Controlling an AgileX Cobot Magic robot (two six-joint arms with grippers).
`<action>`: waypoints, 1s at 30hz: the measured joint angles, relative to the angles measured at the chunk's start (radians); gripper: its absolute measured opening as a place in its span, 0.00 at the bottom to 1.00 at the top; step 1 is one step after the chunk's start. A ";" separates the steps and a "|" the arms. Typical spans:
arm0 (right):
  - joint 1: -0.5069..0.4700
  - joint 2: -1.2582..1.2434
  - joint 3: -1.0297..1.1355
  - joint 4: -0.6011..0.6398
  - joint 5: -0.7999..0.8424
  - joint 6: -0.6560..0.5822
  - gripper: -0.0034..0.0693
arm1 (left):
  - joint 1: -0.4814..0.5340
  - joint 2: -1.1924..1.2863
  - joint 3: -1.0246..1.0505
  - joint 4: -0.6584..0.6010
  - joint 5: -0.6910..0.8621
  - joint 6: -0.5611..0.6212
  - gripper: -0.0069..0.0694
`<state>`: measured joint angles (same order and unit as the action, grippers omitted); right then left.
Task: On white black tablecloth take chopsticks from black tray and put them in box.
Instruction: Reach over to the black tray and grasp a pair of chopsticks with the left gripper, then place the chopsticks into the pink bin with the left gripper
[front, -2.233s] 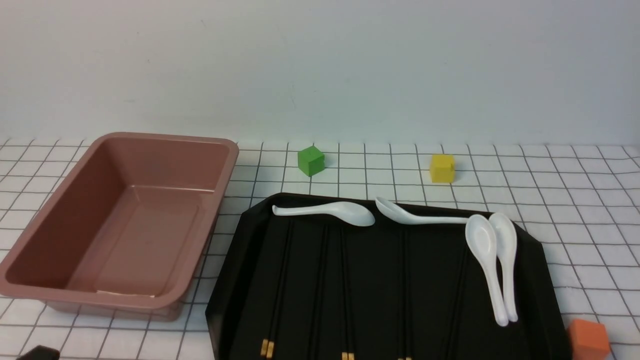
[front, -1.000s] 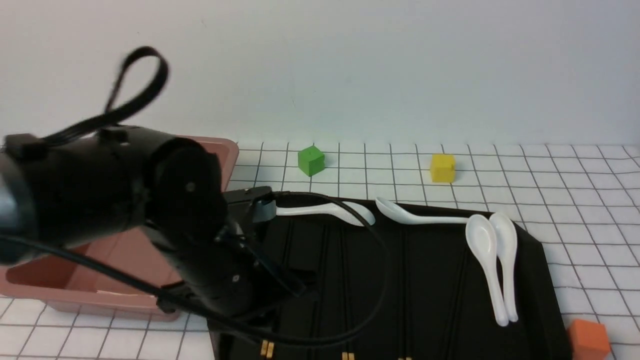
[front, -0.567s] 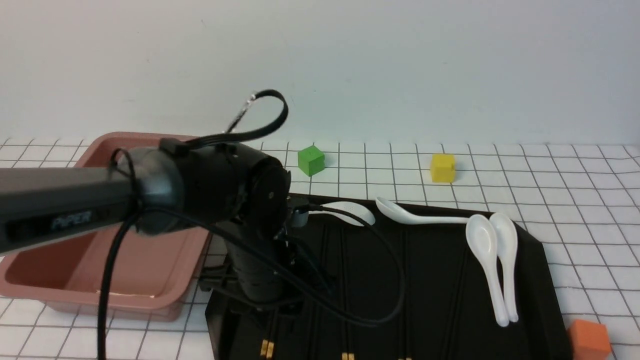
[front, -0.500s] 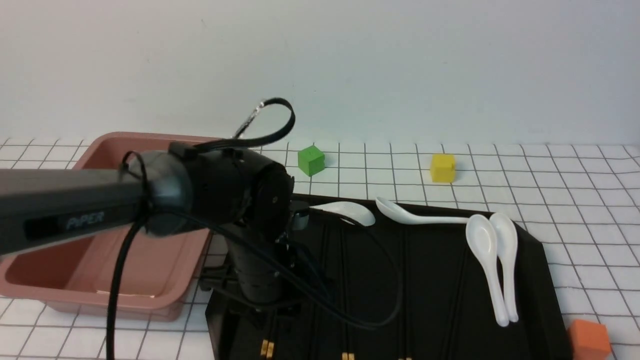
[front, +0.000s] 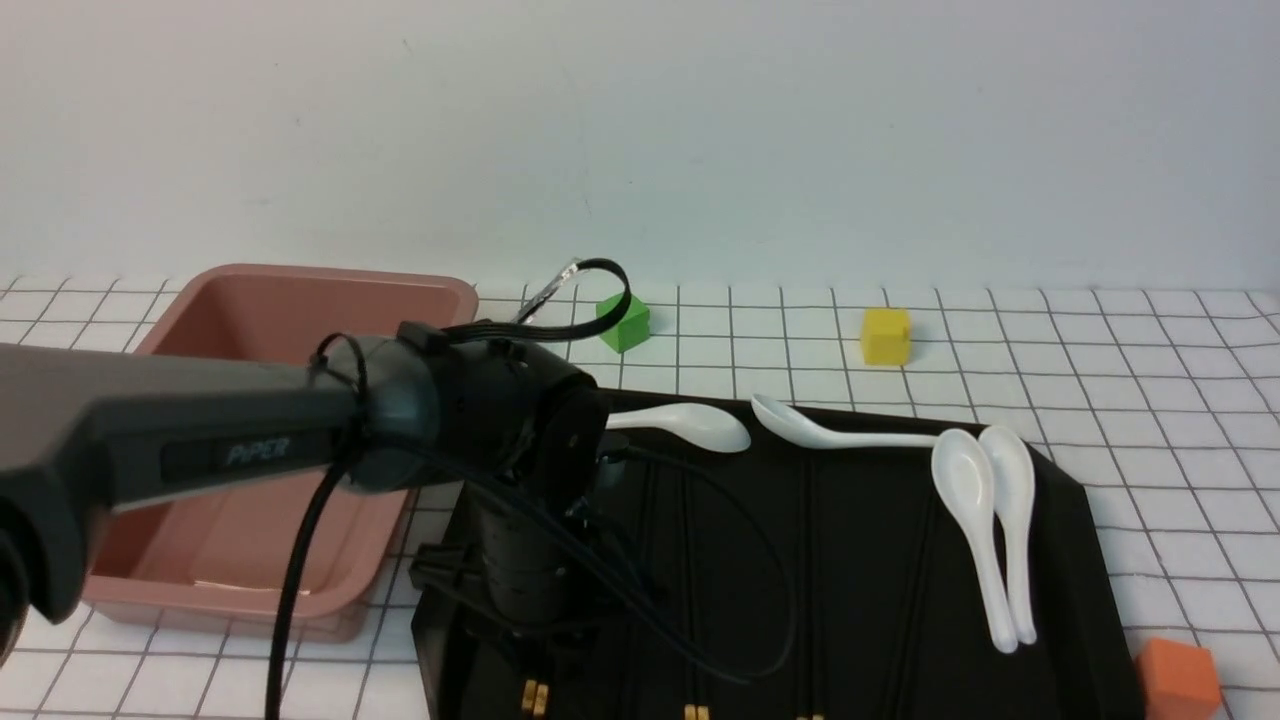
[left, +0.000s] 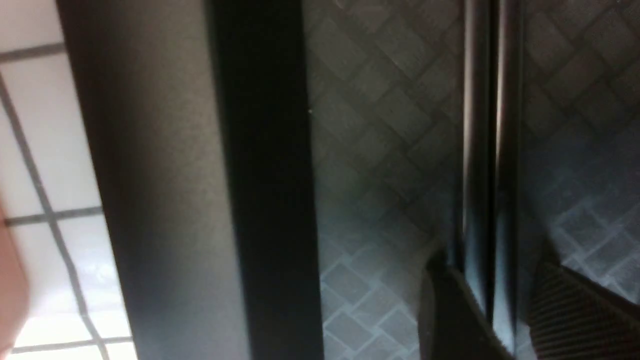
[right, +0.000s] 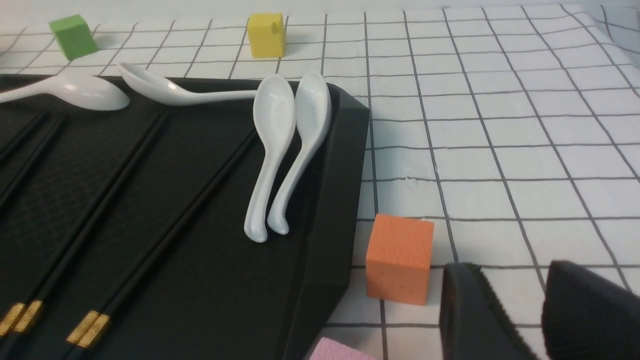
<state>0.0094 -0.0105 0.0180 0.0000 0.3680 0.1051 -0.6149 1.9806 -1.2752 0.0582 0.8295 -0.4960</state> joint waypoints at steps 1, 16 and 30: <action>0.000 0.000 0.000 0.000 0.000 0.000 0.38 | 0.000 0.002 -0.002 -0.003 0.002 0.000 0.39; 0.000 0.000 0.000 0.000 0.000 0.000 0.38 | 0.000 -0.019 -0.002 -0.034 0.038 -0.043 0.24; 0.000 0.000 0.000 0.000 0.000 0.000 0.38 | 0.224 -0.502 0.005 -0.026 0.166 -0.069 0.24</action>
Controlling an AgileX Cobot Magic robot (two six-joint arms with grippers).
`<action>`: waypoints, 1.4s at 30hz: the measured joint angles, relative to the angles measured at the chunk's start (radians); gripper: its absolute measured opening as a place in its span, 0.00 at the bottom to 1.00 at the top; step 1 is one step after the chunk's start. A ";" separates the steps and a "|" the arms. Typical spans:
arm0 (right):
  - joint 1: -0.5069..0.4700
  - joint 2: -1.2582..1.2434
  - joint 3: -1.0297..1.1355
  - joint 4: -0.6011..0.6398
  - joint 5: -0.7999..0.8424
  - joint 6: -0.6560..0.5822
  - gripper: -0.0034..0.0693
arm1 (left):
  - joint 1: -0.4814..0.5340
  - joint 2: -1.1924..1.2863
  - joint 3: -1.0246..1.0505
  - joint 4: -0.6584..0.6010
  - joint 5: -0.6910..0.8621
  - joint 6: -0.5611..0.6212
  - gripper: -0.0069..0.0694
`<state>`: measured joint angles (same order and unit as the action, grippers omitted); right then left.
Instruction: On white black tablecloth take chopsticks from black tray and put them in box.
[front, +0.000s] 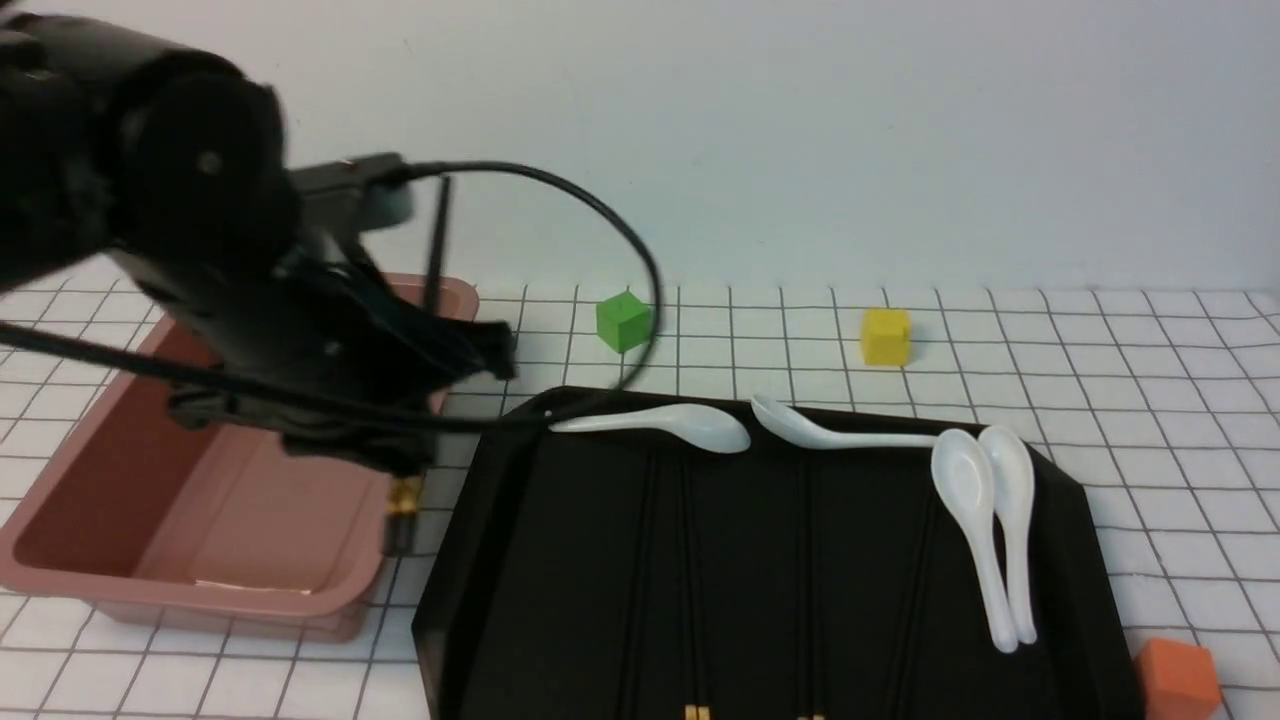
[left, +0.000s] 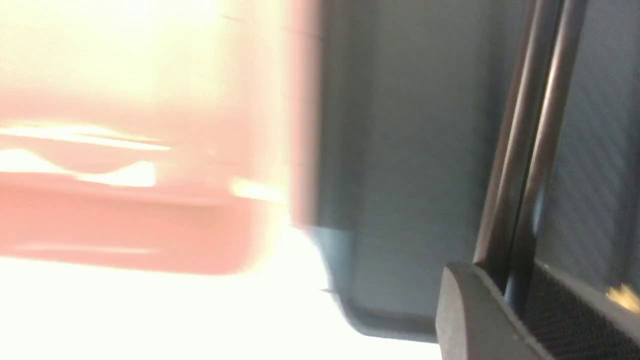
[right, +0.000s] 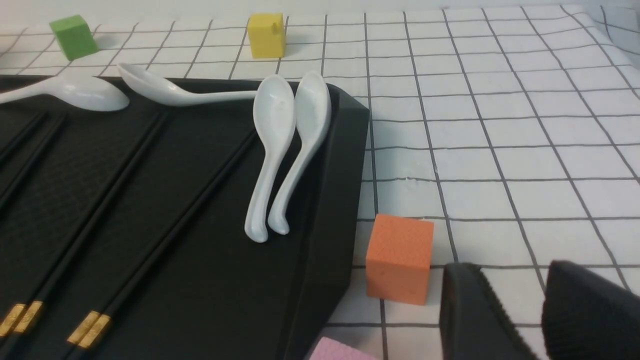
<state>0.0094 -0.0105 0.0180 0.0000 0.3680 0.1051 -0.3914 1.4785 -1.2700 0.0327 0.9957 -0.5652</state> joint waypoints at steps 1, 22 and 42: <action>0.000 0.000 0.000 0.000 0.000 0.000 0.38 | 0.076 0.002 0.000 0.006 0.007 0.029 0.24; 0.000 0.000 0.000 0.000 0.000 0.000 0.38 | 0.322 0.315 0.005 0.033 -0.146 0.230 0.35; 0.000 0.000 0.000 0.000 0.000 0.000 0.38 | 0.322 -0.762 0.650 -0.193 -0.502 0.405 0.07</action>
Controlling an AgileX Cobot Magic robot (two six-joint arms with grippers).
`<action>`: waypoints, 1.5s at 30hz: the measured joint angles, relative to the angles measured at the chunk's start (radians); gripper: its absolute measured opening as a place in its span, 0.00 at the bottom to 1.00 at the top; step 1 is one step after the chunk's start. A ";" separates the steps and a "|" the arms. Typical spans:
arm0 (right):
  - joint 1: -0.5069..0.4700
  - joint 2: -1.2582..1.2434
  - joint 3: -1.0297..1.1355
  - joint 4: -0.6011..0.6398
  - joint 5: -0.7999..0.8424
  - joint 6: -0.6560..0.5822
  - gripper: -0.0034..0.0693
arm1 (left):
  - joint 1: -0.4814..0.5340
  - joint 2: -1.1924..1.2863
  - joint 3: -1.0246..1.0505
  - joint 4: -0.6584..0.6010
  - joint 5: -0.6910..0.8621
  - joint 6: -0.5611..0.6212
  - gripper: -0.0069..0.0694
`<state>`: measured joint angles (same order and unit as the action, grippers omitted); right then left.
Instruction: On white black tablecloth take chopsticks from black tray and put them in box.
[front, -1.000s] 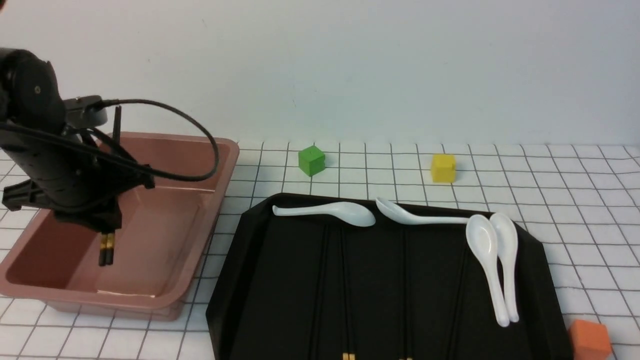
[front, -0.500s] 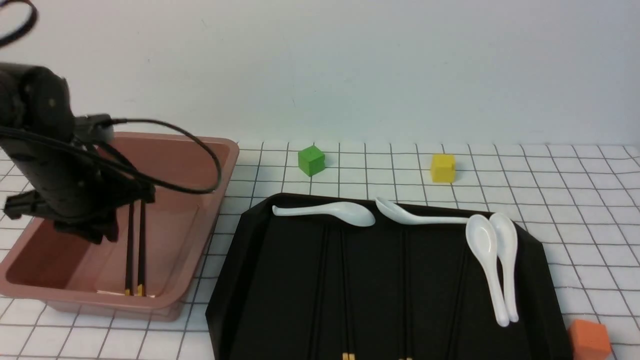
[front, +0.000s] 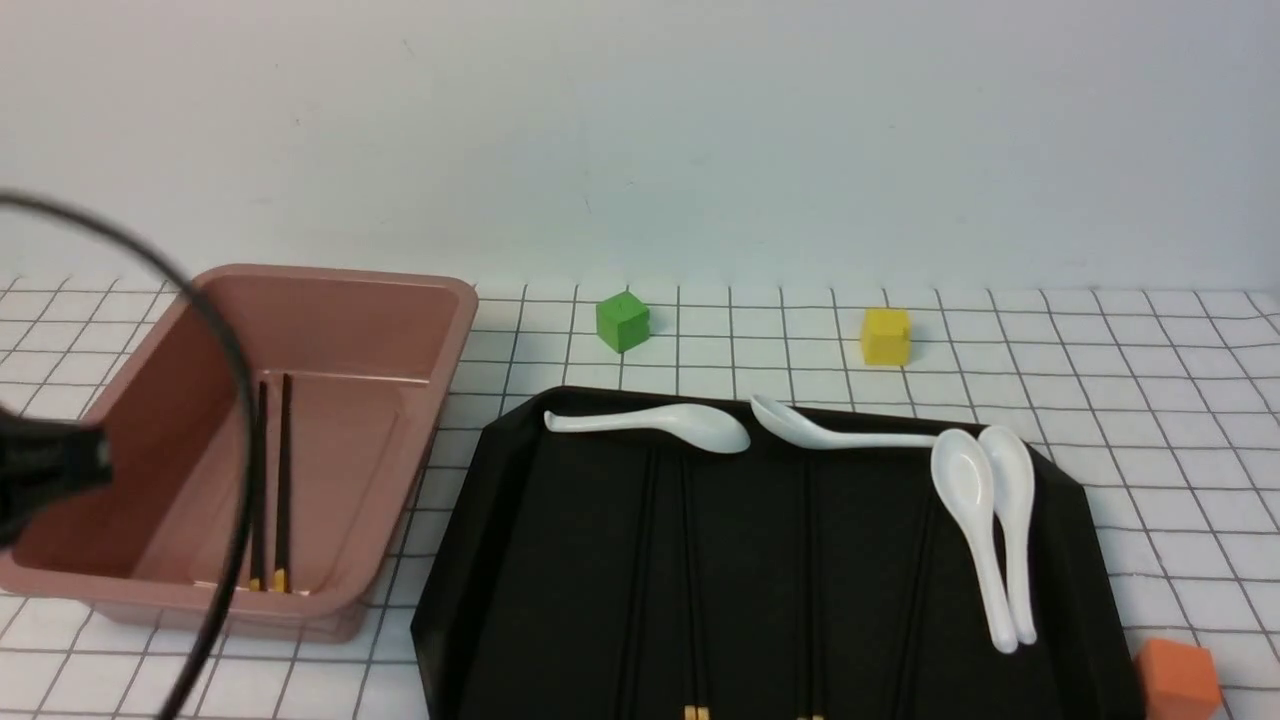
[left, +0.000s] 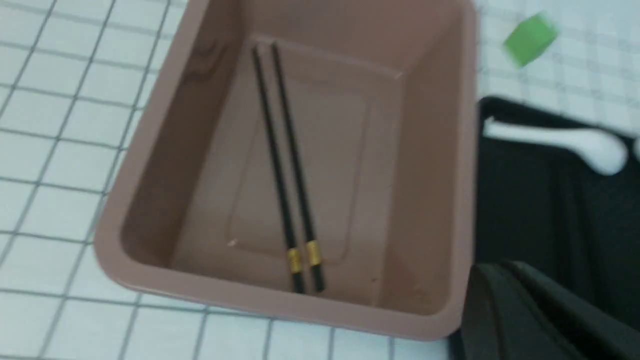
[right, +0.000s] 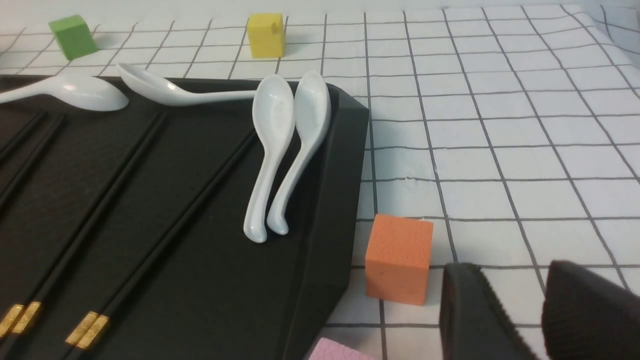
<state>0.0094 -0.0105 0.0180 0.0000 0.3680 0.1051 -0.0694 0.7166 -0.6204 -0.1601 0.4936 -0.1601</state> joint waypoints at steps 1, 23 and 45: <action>0.000 0.000 0.000 0.000 0.000 0.000 0.38 | 0.000 -0.091 0.080 -0.043 -0.063 0.013 0.07; 0.000 0.000 0.000 0.000 0.000 0.000 0.38 | 0.000 -0.729 0.459 -0.200 -0.273 0.027 0.07; 0.000 0.000 0.000 0.000 0.000 0.000 0.38 | 0.000 -0.729 0.644 -0.131 -0.271 0.077 0.07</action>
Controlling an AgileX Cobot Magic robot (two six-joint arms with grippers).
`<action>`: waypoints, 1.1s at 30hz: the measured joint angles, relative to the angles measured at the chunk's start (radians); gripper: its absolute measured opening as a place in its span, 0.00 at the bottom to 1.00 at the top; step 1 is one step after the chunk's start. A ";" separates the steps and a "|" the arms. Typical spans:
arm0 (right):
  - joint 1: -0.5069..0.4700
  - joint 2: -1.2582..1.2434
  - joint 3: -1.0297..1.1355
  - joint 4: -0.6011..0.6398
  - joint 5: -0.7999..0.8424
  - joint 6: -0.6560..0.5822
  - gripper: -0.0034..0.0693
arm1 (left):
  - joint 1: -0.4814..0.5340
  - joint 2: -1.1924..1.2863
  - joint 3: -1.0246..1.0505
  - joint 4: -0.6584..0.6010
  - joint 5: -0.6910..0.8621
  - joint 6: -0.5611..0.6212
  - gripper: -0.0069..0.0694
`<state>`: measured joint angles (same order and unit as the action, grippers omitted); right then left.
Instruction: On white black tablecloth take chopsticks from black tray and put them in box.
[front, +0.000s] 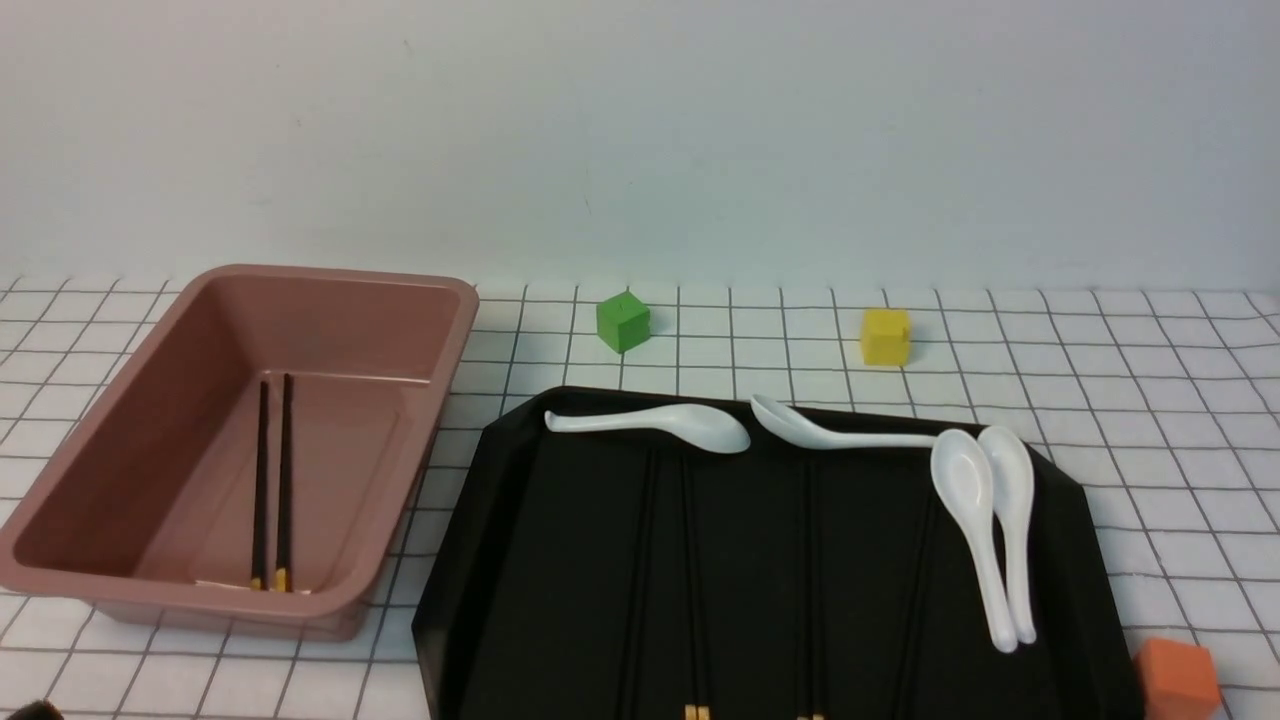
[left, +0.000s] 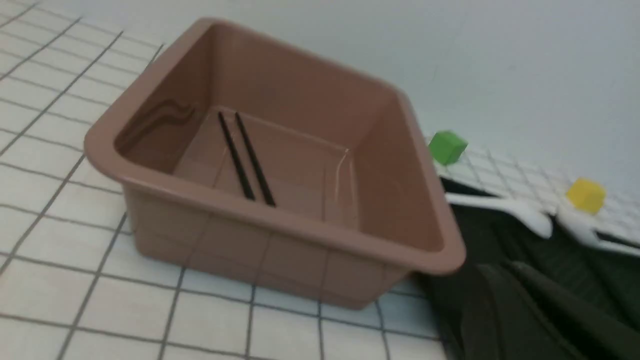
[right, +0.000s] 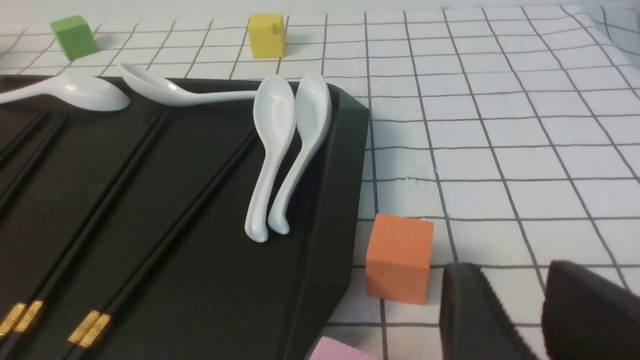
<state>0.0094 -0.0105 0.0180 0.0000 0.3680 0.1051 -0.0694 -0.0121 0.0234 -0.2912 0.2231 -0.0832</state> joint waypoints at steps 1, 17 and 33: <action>0.000 0.000 0.000 0.000 0.000 0.000 0.38 | 0.000 0.000 0.002 0.014 0.023 0.010 0.07; 0.000 0.000 0.000 0.000 0.000 0.000 0.38 | 0.000 0.000 0.007 0.018 0.178 0.014 0.08; 0.000 0.000 0.000 0.000 0.000 0.000 0.38 | 0.000 0.000 0.007 0.020 0.178 0.014 0.09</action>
<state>0.0094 -0.0105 0.0180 0.0000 0.3680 0.1051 -0.0694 -0.0121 0.0300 -0.2709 0.4011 -0.0694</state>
